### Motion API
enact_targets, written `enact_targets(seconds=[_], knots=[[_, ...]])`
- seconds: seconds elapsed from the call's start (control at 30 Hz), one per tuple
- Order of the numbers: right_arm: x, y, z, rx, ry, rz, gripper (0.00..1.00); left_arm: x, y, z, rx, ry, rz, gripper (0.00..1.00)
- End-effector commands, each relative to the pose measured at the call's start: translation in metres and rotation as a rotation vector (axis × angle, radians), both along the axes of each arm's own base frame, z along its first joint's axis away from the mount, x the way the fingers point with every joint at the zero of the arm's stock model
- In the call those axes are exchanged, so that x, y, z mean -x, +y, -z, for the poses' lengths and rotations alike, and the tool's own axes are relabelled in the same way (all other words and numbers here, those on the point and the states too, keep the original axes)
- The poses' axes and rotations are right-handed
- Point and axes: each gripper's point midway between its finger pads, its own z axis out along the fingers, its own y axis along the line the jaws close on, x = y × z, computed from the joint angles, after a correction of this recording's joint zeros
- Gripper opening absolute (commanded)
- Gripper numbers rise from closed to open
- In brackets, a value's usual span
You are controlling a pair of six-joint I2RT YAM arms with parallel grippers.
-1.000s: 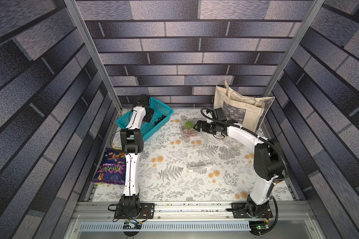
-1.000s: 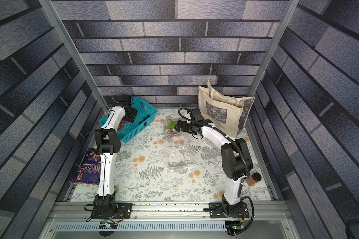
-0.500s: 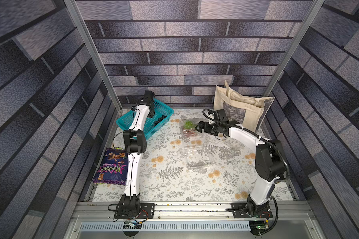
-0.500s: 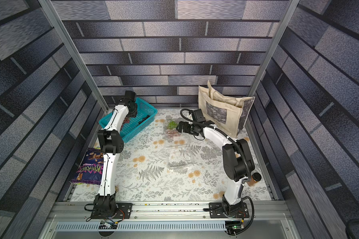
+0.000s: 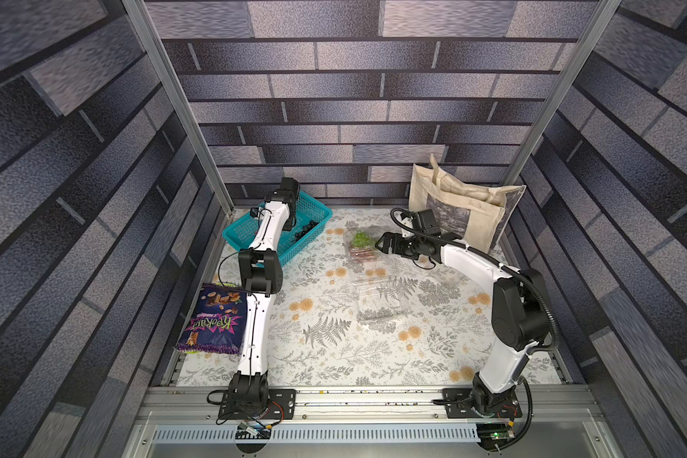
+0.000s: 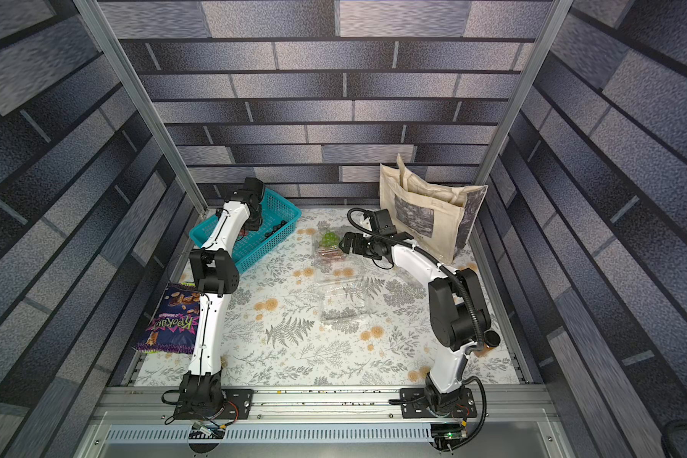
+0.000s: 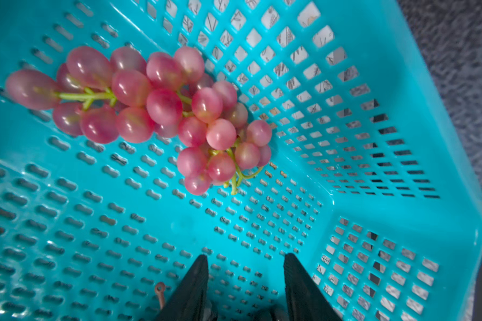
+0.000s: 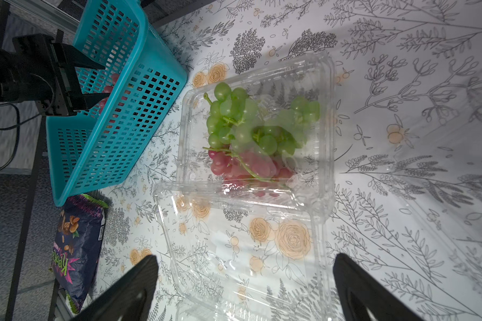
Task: Pack grapes into containers
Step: Pick up the grape from the basket.
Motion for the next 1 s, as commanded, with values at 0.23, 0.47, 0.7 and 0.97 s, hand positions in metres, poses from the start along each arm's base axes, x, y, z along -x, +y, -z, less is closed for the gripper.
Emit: enact_targets(seconds=[0.23,0.47,0.7,0.97], knots=[[-0.002,-0.008,-0.015,-0.028,-0.039,0.007,1.00,-0.001,0.011,0.024,-0.040,0.047,0.017,0.44],[-0.001,-0.001,-0.037,-0.051,-0.099,-0.050,1.00,-0.012,0.010,0.031,-0.016,0.012,0.028,0.42],[0.001,0.016,-0.082,-0.087,-0.217,-0.139,1.00,-0.011,0.011,0.037,-0.021,0.024,0.015,0.40],[0.003,0.037,-0.121,-0.152,-0.313,-0.210,1.00,-0.007,0.017,0.043,-0.042,0.046,0.002,0.34]])
